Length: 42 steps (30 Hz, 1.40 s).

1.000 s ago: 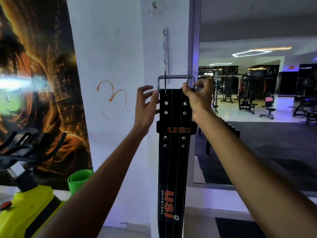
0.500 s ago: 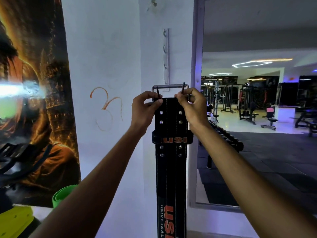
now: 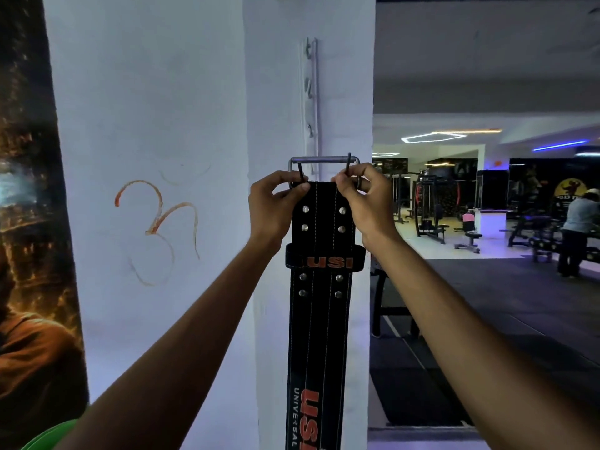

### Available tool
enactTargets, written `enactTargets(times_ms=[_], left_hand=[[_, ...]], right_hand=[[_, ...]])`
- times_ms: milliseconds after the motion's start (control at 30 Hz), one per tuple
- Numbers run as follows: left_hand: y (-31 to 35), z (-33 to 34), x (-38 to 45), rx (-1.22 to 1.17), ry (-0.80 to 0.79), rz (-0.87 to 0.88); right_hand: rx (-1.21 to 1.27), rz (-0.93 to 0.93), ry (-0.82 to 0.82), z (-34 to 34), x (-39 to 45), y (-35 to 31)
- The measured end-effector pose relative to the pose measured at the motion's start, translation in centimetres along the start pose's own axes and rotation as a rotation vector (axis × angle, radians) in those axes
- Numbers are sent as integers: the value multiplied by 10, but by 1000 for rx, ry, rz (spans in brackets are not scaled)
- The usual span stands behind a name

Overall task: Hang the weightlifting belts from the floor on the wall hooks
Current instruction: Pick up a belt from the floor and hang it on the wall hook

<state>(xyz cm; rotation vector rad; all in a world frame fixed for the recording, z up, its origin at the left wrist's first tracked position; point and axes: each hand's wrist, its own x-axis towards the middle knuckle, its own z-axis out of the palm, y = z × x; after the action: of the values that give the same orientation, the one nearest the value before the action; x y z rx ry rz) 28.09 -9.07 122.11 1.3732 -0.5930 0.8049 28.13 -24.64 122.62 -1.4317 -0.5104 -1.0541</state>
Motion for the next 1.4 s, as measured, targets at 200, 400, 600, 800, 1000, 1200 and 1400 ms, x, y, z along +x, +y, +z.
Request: enactTargets(times_ms=[200,400,600,800,1000,1200,1400], left_hand=[[-23,0,42,-11,58,-20],[-46,4,64,-12,108,-47],[-66,8,71,-45,148,-76],[-84,14,65,-48,139,-147],[-86,17,66,-18,222,-203],[-90,12,56,26,187,-126],[-91,5,30,103,151,-83]], right_hand=[[-26,4,31,27,35,24],[-34,61,11,44,57,46],[-24,90,5,46,60,64],[12,83,54,42,44,85],[29,263,120,42,51,80],[64,185,117,43,44,84],[-34,-45,201,44,12,90]])
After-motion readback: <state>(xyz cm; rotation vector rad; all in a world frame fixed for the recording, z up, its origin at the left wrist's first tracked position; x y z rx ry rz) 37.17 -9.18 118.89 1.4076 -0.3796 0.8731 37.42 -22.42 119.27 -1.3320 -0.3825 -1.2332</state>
